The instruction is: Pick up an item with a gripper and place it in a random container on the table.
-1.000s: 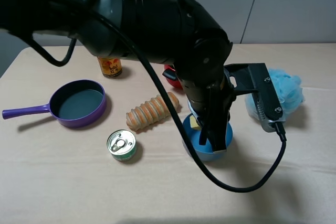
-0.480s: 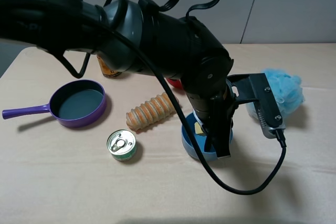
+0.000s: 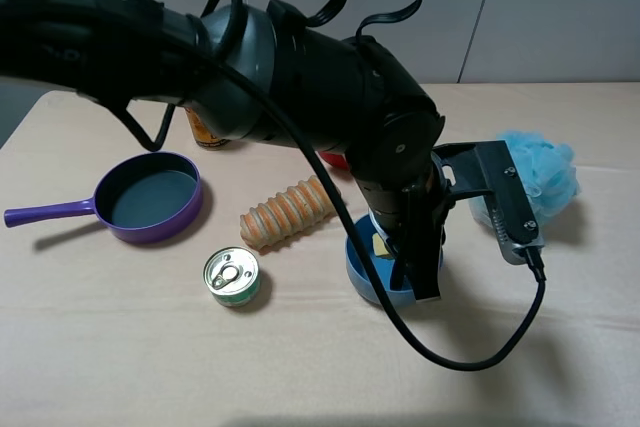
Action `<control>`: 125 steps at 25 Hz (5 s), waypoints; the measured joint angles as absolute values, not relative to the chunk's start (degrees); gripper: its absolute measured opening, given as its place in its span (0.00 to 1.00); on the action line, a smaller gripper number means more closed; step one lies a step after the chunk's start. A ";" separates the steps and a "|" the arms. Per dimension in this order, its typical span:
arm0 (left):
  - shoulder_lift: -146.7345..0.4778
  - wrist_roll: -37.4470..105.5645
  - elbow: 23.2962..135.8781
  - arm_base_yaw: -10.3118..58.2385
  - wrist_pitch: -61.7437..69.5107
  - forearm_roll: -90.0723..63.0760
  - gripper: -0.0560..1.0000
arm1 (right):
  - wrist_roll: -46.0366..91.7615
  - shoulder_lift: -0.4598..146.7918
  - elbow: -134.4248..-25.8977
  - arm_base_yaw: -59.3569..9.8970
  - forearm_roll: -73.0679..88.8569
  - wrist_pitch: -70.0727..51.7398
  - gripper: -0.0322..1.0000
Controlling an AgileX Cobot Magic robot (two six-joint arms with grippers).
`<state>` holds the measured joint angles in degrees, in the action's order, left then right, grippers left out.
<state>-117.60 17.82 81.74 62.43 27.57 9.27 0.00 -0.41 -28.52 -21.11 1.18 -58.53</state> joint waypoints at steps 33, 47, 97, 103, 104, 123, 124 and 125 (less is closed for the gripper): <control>-117.60 18.92 81.74 62.43 29.01 9.06 0.99 | 0.00 -0.41 -28.52 -21.11 1.22 -58.53 0.70; -117.60 18.92 81.74 62.43 30.68 7.56 0.99 | 0.00 -0.41 -28.52 -21.11 1.22 -58.53 0.70; -74.35 -1.98 55.49 62.43 67.11 6.12 0.99 | 0.00 -0.41 -28.52 -21.11 1.30 -58.53 0.70; -65.91 -5.20 51.00 62.43 67.18 6.12 0.99 | 0.00 -0.41 -28.52 -21.11 1.30 -58.53 0.70; -65.91 -5.20 51.00 62.43 67.18 6.12 0.99 | 0.00 -0.41 -28.52 -21.11 1.30 -58.53 0.70; -35.16 -7.95 30.69 52.78 59.75 5.72 0.99 | 0.00 -0.41 -28.52 -21.11 1.30 -58.53 0.70; -34.16 -7.11 30.20 51.54 59.30 5.32 0.99 | 0.00 -0.41 -28.52 -21.11 1.30 -58.53 0.70; -33.03 -5.77 29.95 50.03 59.03 4.68 0.99 | 0.00 -0.41 -28.52 -21.11 1.30 -58.53 0.70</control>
